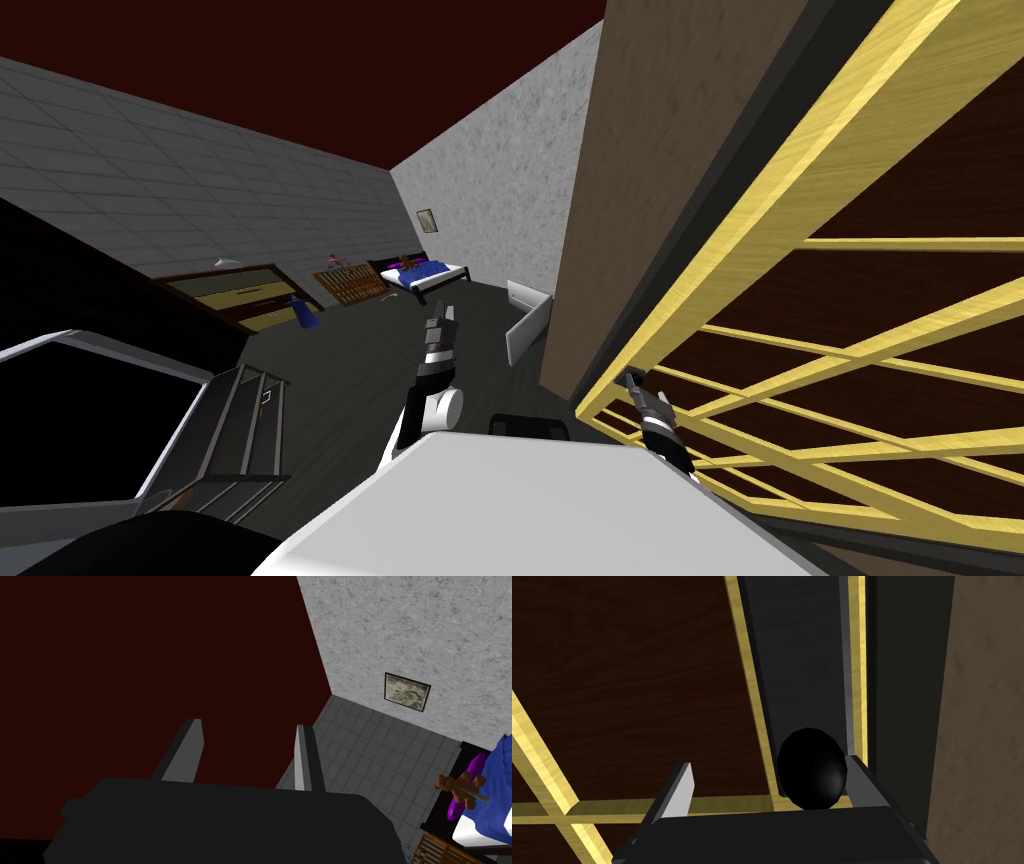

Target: Push the door open

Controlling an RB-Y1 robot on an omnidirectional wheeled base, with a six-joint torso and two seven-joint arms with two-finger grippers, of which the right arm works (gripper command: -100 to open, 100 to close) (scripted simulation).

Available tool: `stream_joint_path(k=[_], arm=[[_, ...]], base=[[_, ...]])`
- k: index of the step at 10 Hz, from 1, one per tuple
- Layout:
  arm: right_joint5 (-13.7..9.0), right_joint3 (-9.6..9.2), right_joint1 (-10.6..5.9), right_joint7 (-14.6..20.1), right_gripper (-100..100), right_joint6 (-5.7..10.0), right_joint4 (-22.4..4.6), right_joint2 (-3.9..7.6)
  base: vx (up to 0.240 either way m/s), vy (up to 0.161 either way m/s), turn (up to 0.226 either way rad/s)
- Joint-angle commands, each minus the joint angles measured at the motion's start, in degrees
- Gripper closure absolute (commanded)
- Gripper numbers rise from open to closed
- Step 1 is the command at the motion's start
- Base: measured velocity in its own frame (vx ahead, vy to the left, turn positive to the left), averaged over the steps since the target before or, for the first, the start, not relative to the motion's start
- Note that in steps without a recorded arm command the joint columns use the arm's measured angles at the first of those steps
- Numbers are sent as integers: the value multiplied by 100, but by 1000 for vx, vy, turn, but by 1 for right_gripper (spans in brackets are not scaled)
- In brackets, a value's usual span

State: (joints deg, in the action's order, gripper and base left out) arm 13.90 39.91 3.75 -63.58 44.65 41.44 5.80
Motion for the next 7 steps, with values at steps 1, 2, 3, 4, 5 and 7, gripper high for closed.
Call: stream_joint_path(k=[1,2,3,4,5,7], arm=[[-275,70,90,17,100,-264,-2,110],[-275,70,90,17,100,-264,-2,110],[-275,70,90,17,100,-264,-2,110],[-275,70,90,17,100,-264,-2,110],[-275,70,90,17,100,-264,-2,110],[-275,70,90,17,100,-264,-2,110]], base=[[-57,-4,1],[-21,20,4],[3,5,0],[8,7,-8],[4,10,-12],[7,1,13]])
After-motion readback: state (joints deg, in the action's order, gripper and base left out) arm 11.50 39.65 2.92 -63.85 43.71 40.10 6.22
